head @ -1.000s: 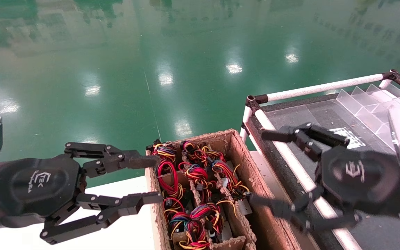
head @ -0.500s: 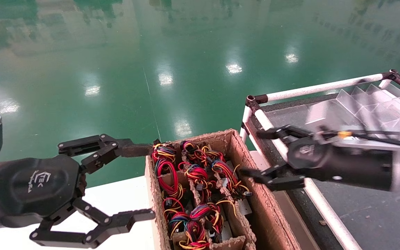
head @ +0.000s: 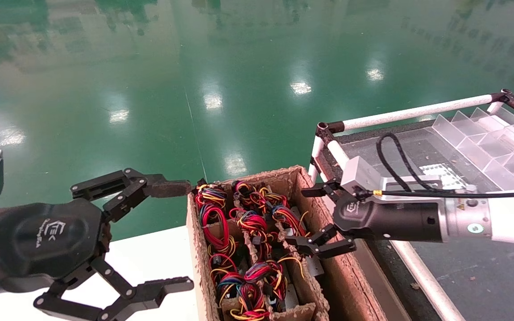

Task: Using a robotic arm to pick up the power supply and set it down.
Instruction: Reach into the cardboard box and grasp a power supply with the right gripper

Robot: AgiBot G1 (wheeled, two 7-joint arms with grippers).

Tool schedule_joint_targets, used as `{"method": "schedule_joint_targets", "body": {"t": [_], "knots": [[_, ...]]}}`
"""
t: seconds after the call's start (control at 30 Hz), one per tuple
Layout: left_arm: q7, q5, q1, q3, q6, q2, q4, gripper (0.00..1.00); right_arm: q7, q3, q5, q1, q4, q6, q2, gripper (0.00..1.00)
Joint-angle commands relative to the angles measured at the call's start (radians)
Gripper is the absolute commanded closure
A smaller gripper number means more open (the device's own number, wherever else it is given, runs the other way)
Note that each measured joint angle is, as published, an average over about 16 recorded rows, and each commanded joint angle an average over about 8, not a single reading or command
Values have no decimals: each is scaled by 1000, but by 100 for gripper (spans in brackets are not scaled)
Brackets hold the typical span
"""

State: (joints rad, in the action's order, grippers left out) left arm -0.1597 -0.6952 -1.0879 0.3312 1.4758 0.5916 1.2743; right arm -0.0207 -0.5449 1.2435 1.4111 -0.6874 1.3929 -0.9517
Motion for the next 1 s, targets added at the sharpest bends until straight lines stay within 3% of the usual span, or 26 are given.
{"method": "schedule_joint_targets", "body": {"t": [0.03, 0.33, 1.0], "knots": [[0, 0, 0, 0, 0, 0, 0, 0, 28, -3, 6, 3, 26, -4, -14, 100], [0, 0, 0, 0, 0, 0, 0, 0, 102, 13, -9, -7, 112, -43, -55, 100], [0, 0, 0, 1, 0, 0, 0, 0, 173, 4, 8, -5, 188, -63, -96, 100]]}}
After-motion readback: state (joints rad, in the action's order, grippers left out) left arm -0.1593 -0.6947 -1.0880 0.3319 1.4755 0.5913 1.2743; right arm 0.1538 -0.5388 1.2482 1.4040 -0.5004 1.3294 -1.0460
